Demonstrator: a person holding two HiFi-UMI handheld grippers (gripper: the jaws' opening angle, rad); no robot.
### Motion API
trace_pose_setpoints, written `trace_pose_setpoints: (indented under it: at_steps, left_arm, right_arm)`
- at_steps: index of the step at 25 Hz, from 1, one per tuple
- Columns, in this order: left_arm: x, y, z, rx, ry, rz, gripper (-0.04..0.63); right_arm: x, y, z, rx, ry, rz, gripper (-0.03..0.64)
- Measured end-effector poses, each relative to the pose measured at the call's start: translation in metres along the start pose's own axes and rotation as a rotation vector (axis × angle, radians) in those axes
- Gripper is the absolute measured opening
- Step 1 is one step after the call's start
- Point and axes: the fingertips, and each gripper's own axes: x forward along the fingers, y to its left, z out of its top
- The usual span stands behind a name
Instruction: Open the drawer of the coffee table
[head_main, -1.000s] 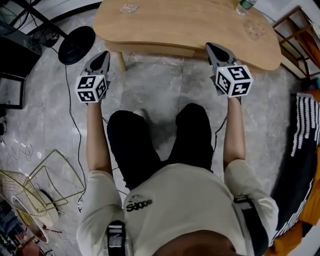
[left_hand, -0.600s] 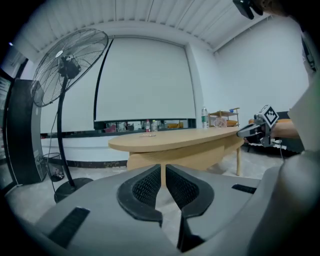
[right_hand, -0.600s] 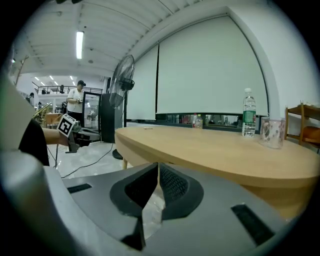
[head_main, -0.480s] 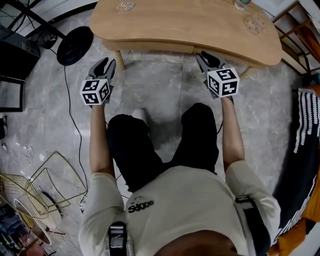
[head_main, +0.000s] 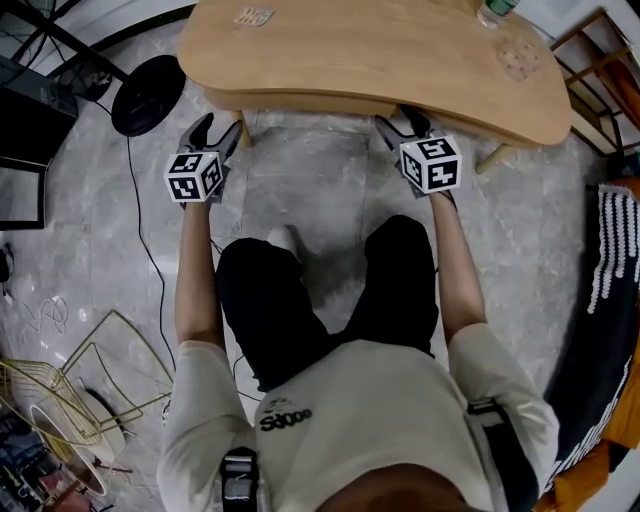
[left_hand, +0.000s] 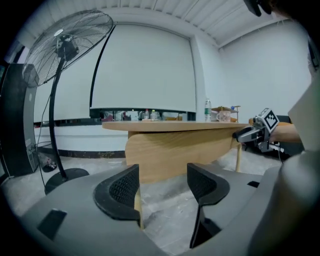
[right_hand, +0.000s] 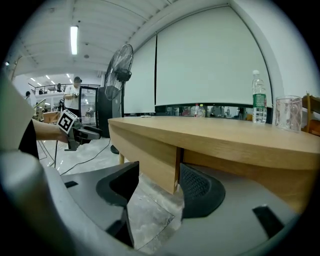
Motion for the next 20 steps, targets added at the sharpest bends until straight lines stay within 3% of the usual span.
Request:
trace_pose_setpoints:
  at_steps: [3, 9, 20]
  left_arm:
    - [0.013, 0.007, -0.002, -0.032, -0.003, -0.026, 0.334]
    - [0.031, 0.024, 0.002, 0.010, -0.005, -0.009, 0.365]
    - [0.031, 0.033, 0.001, 0.006, -0.026, 0.007, 0.365]
  right_arm:
    - [0.010, -0.001, -0.001, -0.008, 0.007, 0.000, 0.241]
    - [0.015, 0.002, -0.001, -0.011, -0.006, -0.002, 0.244]
    - [0.018, 0.003, -0.002, 0.002, -0.007, 0.010, 0.244]
